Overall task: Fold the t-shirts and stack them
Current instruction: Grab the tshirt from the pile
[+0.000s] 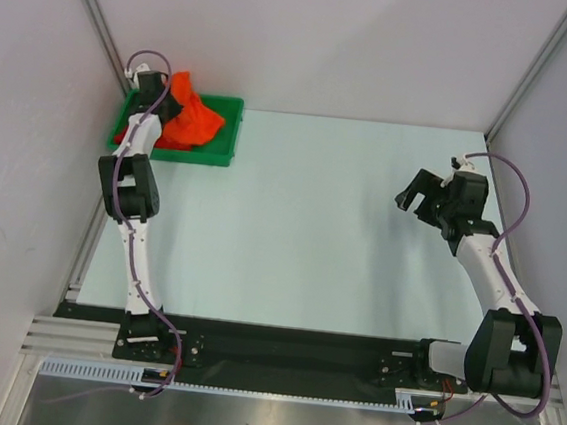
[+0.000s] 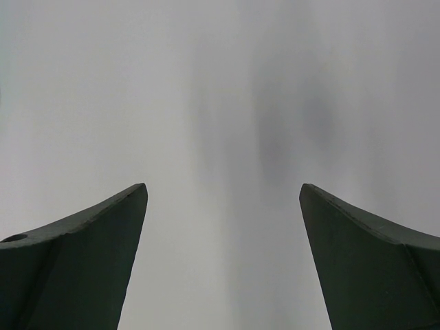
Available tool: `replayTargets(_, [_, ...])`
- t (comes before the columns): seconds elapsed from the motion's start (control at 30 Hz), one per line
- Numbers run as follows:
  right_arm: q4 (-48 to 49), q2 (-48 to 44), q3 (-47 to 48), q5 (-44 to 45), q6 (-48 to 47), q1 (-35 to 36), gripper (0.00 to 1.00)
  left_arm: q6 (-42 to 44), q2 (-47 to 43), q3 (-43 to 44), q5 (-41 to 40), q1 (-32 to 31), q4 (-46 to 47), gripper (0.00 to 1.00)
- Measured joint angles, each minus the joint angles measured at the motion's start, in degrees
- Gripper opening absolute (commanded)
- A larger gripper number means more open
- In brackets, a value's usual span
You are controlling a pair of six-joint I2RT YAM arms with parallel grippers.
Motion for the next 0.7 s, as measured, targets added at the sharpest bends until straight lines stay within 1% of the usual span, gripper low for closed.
replayTargets(0.13, [-0.98,1.22,1.33,-0.72,0.0,0.02,0.98,-2.91,-0.17,0.94,2.14,-0.07,2.01,0.0])
replayTargets(0.2, [-1.18,1.51,1.81,-1.53,0.02,0.02,1.0,-5.77,-0.92,0.74,3.41,-0.22,3.04,0.0])
replayTargets(0.3, [-1.95,2.03,2.6,-3.08,0.04,0.04,1.0,-10.36,-4.44,-2.73,5.22,-0.46,5.99,0.0])
replayTargets(0.4, [-3.23,2.34,3.39,-4.46,0.04,0.26,1.0,-15.32,-10.4,-6.69,7.17,-1.38,8.94,0.0])
replayTargets(0.53, [-5.7,2.97,5.6,-5.01,0.61,0.55,0.99,-19.47,-18.18,-7.23,10.58,-3.76,11.32,0.0])
replayTargets(0.63, [-8.37,4.31,8.59,-5.55,2.01,1.01,1.0,-22.27,-25.62,-7.8,13.77,-6.78,13.97,0.0])
replayTargets(0.7, [-9.79,5.38,10.4,-5.64,3.15,1.6,1.0,-22.99,-31.8,-10.08,15.28,-9.6,15.19,0.0])
